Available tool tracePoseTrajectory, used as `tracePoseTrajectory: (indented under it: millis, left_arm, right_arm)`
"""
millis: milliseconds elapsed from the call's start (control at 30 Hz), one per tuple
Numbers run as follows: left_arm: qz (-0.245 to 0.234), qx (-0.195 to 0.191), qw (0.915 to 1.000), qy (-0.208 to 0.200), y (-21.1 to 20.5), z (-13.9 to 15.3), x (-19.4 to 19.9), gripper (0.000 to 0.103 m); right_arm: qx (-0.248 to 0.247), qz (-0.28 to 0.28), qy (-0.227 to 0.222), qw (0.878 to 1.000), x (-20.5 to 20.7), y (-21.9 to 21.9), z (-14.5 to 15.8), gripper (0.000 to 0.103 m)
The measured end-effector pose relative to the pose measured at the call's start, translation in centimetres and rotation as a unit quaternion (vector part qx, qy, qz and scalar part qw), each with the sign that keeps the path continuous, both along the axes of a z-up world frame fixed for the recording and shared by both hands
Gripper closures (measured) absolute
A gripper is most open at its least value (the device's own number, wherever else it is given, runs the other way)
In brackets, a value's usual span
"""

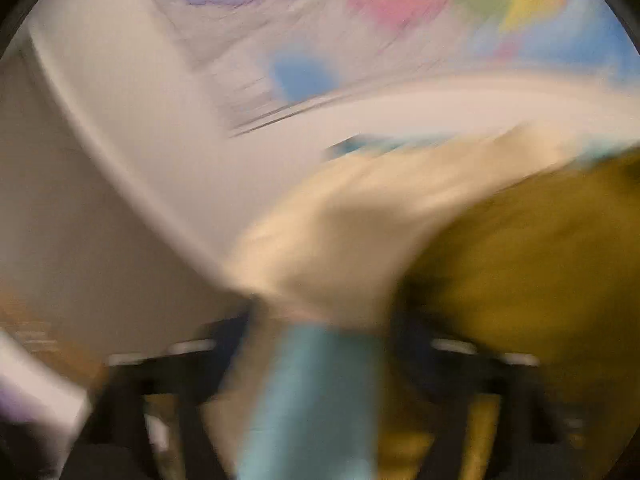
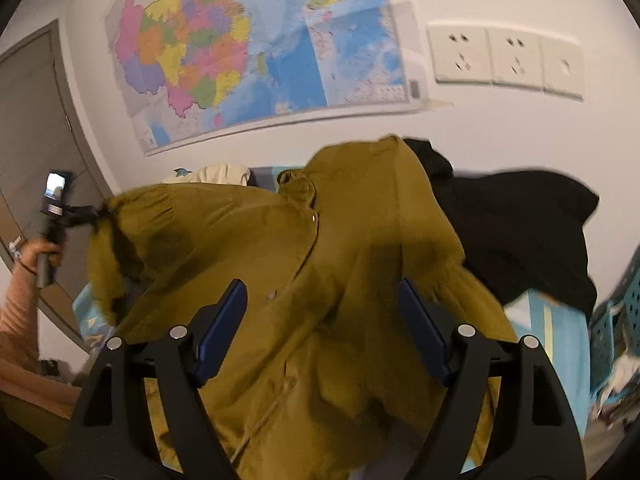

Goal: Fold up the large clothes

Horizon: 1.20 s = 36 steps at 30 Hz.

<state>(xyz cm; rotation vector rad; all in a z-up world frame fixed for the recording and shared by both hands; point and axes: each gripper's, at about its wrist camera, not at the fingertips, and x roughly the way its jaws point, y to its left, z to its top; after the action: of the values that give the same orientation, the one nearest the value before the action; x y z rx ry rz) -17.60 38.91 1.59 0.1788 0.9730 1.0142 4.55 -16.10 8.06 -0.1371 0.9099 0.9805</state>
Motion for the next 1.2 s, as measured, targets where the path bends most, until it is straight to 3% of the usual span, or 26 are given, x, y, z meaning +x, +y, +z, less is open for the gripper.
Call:
tracePoseTrajectory:
  millis: [67, 100, 167, 200, 233, 267, 333, 400, 433, 467, 500, 533, 567, 600, 700, 767, 800, 867, 967, 1000, 1033, 1133, 1200]
  left_arm:
    - [-0.03, -0.011, 0.9993, 0.018, -1.4, -2.0, 0.7, 0.031]
    - [-0.065, -0.036, 0.9972, -0.001, -2.8, -2.3, 0.5, 0.031]
    - [-0.166, -0.106, 0.978, -0.068, -6.1, -1.7, -0.8, 0.025]
    - [-0.194, -0.126, 0.9688, -0.089, -7.3, -1.3, -1.3, 0.022]
    - [-0.247, -0.167, 0.9471, -0.119, -9.2, -1.0, -2.1, 0.019]
    - [-0.281, -0.193, 0.9306, -0.132, -10.3, -0.9, -2.5, 0.018]
    - [-0.357, -0.247, 0.8887, -0.149, -13.5, -1.1, -3.4, 0.014]
    - [-0.395, -0.284, 0.8622, -0.14, -15.5, -2.1, -3.7, 0.01]
    - [-0.404, -0.299, 0.8553, -0.127, -16.5, -3.1, -3.5, 0.009]
    - [-0.404, -0.303, 0.8558, -0.114, -17.0, -3.9, -3.3, 0.009]
    - [-0.399, -0.311, 0.857, -0.099, -17.2, -5.0, -2.8, 0.009]
    - [-0.394, -0.325, 0.8548, -0.091, -17.0, -5.9, -2.4, 0.009]
    - [-0.384, -0.348, 0.8519, -0.078, -16.9, -7.0, -1.9, 0.01]
    - [-0.369, -0.363, 0.8527, -0.068, -16.6, -8.0, -1.4, 0.01]
    - [-0.344, -0.372, 0.8598, -0.063, -16.0, -9.1, -1.7, 0.011]
    - [-0.334, -0.385, 0.8575, -0.067, -16.0, -9.5, -2.4, 0.011]
    - [-0.33, -0.395, 0.8543, -0.071, -15.7, -9.5, -2.1, 0.011]
    - [-0.328, -0.404, 0.8505, -0.078, -15.2, -9.2, -1.5, 0.01]
    - [-0.32, -0.414, 0.8483, -0.083, -15.0, -9.2, 0.1, 0.007]
    - [-0.318, -0.414, 0.8488, -0.083, -15.1, -9.1, 0.4, 0.007]
    - [-0.315, -0.411, 0.8521, -0.079, -15.2, -9.1, 1.2, 0.007]
    - [-0.307, -0.398, 0.861, -0.074, -15.3, -9.1, 2.1, 0.007]
    - [-0.306, -0.383, 0.8688, -0.071, -15.8, -9.1, 3.0, 0.007]
  right_arm:
    - [0.003, 0.004, 0.022, 1.0, -1.2, -1.6, -0.3, 0.026]
    - [0.007, 0.008, 0.034, 0.999, -1.9, -2.3, -0.4, 0.026]
    - [0.012, 0.014, 0.058, 0.998, -3.8, -4.2, -0.7, 0.022]
    - [0.016, 0.015, 0.072, 0.997, -4.4, -5.0, -1.0, 0.018]
    - [0.02, 0.013, 0.093, 0.995, -5.2, -5.9, -1.5, 0.016]
    - [0.023, 0.01, 0.113, 0.993, -6.0, -6.6, -2.1, 0.016]
    - [0.033, 0.002, 0.161, 0.986, -7.5, -8.3, -3.7, 0.016]
    - [0.045, -0.001, 0.208, 0.977, -8.6, -9.2, -5.6, 0.014]
    - [0.046, -0.002, 0.219, 0.975, -9.2, -9.3, -6.4, 0.014]
    - [0.046, 0.0, 0.224, 0.973, -9.7, -9.3, -7.0, 0.015]
    - [0.049, 0.007, 0.229, 0.972, -9.9, -9.2, -7.4, 0.031]
    - [0.054, 0.016, 0.233, 0.971, -10.1, -9.1, -7.7, 0.072]
    - [0.058, 0.021, 0.237, 0.97, -10.1, -9.1, -7.6, 0.094]
    - [0.052, 0.013, 0.215, 0.975, -9.9, -9.7, -6.8, 0.098]
    - [0.063, -0.045, 0.134, 0.988, -8.4, -14.2, -1.6, 0.099]
    - [0.056, -0.097, 0.086, 0.99, -7.6, -17.7, 1.3, 0.1]
    - [0.053, -0.101, 0.086, 0.99, -7.5, -18.5, 1.6, 0.1]
    - [0.014, -0.078, 0.115, 0.99, -7.9, -18.0, 0.1, 0.099]
    - [-0.052, -0.058, 0.142, 0.987, -9.0, -15.8, -3.8, 0.09]
    - [-0.063, -0.054, 0.14, 0.987, -9.6, -15.2, -4.9, 0.081]
    - [-0.067, -0.057, 0.142, 0.986, -10.0, -14.8, -5.5, 0.072]
    - [-0.025, -0.064, 0.154, 0.986, -10.5, -15.2, -5.8, 0.058]
    - [-0.003, -0.063, 0.154, 0.986, -10.6, -15.8, -5.5, 0.057]
